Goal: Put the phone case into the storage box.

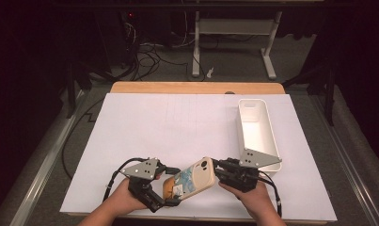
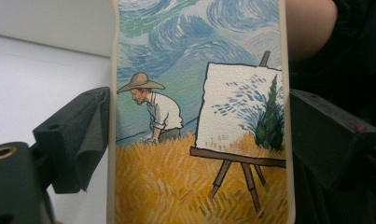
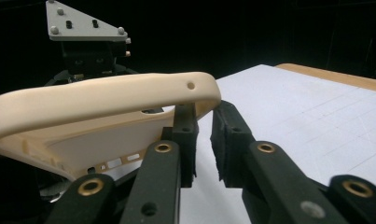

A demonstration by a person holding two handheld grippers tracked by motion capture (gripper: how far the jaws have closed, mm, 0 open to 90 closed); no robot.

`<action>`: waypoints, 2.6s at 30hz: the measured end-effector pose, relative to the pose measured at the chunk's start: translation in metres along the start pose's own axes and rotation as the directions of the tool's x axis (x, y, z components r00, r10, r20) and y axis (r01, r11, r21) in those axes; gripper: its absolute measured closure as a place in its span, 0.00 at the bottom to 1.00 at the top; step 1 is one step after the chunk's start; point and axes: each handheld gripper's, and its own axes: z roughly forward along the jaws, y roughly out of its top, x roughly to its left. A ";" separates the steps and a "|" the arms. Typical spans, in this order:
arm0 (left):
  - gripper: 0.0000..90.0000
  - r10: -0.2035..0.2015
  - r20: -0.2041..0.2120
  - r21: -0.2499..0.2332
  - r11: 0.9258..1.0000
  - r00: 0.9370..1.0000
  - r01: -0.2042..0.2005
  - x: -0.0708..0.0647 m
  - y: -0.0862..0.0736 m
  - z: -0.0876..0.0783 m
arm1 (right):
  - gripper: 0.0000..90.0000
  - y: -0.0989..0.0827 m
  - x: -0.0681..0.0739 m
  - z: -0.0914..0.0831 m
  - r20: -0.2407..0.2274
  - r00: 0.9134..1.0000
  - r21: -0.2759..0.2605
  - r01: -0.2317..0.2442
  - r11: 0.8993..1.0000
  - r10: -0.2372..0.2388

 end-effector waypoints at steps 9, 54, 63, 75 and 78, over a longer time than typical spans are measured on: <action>0.14 0.003 0.003 0.005 1.000 1.000 -0.003 0.000 -0.001 0.001 | 0.94 0.000 0.000 0.000 -0.011 1.000 -0.009 0.000 1.000 0.000; 0.13 -0.004 0.035 0.033 0.999 0.999 0.003 -0.002 -0.004 0.003 | 0.94 0.002 0.004 0.001 -0.053 0.997 -0.022 0.049 0.999 -0.050; 0.13 0.012 0.022 0.031 0.999 1.000 -0.013 -0.002 -0.004 0.005 | 0.99 0.003 0.002 0.001 -0.054 0.998 -0.020 0.017 1.000 -0.018; 0.13 0.023 -0.024 0.007 1.000 0.999 -0.022 0.005 -0.006 0.011 | 1.00 0.005 0.000 0.005 -0.001 0.998 0.006 -0.058 0.998 0.058; 0.13 0.028 -0.032 0.000 1.000 0.999 -0.028 0.006 -0.006 0.012 | 1.00 0.005 -0.001 0.006 0.005 0.998 0.006 -0.066 0.998 0.066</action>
